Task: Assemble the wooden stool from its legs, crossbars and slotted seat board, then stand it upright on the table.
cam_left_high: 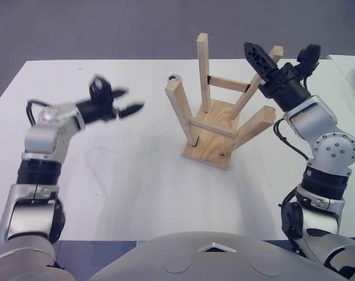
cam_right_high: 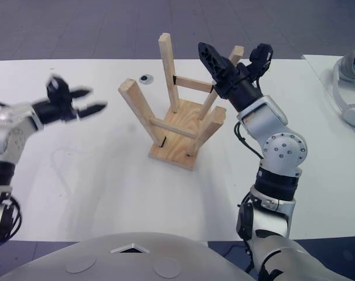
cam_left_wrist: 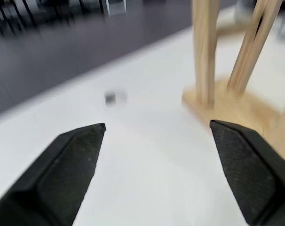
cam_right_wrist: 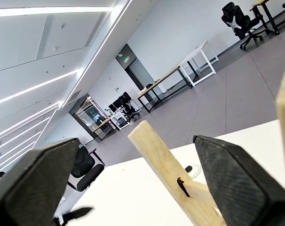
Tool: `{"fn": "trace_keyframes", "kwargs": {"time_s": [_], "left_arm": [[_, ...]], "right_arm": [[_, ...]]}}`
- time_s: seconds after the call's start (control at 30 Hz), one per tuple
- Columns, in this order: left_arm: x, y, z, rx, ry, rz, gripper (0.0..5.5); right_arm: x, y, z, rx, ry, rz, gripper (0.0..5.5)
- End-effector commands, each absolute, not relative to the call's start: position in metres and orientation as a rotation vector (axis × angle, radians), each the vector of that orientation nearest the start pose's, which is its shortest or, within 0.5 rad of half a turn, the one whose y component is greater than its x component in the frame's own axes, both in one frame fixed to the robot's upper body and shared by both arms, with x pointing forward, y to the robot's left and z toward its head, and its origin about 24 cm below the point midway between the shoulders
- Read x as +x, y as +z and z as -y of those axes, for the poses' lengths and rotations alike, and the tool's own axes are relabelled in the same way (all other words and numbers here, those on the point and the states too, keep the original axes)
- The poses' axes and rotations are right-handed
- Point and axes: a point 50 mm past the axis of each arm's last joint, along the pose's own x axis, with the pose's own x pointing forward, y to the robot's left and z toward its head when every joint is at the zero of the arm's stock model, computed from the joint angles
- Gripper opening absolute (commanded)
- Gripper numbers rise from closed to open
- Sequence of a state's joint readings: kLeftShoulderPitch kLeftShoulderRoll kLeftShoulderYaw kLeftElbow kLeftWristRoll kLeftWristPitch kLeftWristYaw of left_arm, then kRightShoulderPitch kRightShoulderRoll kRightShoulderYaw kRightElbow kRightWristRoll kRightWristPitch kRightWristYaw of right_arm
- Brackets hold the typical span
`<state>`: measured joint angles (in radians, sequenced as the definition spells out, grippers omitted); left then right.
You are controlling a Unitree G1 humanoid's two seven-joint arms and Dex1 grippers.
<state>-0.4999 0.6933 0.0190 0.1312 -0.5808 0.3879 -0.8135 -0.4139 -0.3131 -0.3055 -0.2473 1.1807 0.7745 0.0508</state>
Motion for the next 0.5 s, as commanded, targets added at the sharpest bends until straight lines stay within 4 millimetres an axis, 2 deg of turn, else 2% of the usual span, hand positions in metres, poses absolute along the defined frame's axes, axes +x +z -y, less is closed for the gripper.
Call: {"fn": "trace_keyframes", "kwargs": {"time_s": [0.03, 0.13, 0.2, 0.3, 0.4, 0.5], "left_arm": [[0.318, 0.249, -0.193, 0.079, -0.899, 0.305, 4.11], [0.315, 0.280, -0.170, 0.082, -0.994, 0.407, 4.11], [0.308, 0.295, -0.142, 0.021, -1.113, 0.451, 4.11], [0.296, 0.299, -0.092, -0.162, -1.325, 0.440, 4.11], [0.291, 0.300, -0.071, -0.240, -1.404, 0.429, 4.11], [0.288, 0.318, -0.064, -0.289, -1.437, 0.472, 4.11]], "right_arm": [[0.277, 0.227, 0.167, 0.560, 0.728, 0.107, 4.53], [0.274, 0.244, 0.162, 0.503, 0.804, 0.132, 4.53], [0.273, 0.250, 0.154, 0.448, 0.839, 0.121, 4.53], [0.273, 0.251, 0.145, 0.388, 0.871, 0.099, 4.53], [0.275, 0.254, 0.142, 0.369, 0.870, 0.099, 4.53], [0.271, 0.273, 0.138, 0.356, 0.884, 0.161, 4.53]]}}
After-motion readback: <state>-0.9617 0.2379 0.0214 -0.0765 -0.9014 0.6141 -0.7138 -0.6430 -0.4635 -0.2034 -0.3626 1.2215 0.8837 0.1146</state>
